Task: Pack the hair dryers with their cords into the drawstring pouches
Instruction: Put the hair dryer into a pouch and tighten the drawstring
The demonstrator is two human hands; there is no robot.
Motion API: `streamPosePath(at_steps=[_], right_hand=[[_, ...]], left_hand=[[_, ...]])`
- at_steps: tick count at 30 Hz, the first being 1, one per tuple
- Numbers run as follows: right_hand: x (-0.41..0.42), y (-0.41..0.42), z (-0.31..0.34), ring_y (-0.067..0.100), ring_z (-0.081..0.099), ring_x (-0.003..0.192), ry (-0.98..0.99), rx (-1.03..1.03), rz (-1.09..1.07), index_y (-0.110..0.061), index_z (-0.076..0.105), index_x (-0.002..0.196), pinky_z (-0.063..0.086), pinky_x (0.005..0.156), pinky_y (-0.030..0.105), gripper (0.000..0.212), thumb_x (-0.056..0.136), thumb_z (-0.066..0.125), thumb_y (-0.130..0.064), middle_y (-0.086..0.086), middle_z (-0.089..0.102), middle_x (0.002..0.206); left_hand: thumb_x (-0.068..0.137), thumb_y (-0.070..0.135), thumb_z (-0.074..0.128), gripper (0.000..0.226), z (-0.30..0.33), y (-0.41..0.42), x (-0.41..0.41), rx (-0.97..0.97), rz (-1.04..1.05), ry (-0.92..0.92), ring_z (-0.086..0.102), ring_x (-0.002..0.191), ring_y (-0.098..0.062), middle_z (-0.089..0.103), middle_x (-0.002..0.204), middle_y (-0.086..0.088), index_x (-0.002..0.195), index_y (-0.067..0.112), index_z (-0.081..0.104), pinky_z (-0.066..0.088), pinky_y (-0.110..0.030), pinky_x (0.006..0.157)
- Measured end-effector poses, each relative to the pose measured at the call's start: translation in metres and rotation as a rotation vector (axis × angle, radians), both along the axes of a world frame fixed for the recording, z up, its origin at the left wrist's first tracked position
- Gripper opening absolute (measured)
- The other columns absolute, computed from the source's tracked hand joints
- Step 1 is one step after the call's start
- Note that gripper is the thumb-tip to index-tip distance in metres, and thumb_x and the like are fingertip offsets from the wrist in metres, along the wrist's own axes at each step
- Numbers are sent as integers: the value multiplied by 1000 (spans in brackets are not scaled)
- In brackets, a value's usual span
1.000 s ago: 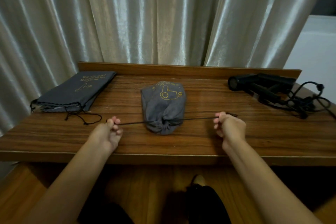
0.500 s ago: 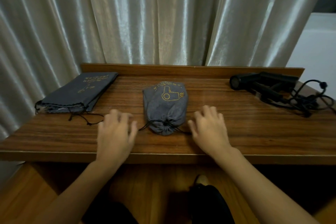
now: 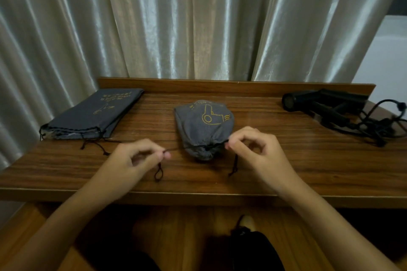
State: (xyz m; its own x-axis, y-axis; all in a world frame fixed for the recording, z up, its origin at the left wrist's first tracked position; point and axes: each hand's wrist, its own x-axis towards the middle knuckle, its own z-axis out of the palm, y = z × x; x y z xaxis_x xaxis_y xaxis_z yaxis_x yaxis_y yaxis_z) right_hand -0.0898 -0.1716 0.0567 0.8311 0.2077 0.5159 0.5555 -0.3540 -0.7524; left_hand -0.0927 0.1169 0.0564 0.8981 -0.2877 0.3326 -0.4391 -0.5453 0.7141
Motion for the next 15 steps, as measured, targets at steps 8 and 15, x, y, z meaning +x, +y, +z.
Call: streamPosePath(at_steps=[8, 15], right_hand=[[38, 31, 7, -6, 60, 73, 163, 377, 154, -11, 72, 86, 41, 64, 5, 17, 95, 57, -9, -5, 74, 88], [52, 29, -9, 12, 53, 70, 355, 498, 196, -19, 71, 87, 41, 60, 20, 11, 91, 63, -26, 5, 68, 83]], left_hand=[[79, 22, 71, 23, 13, -55, 45, -453, -115, 19, 68, 82, -11, 76, 96, -5, 98, 10, 77, 54, -22, 70], [75, 21, 74, 16, -15, -67, 65, -634, -105, 175, 66, 63, -9, 75, 79, -7, 89, 15, 76, 51, -17, 57]])
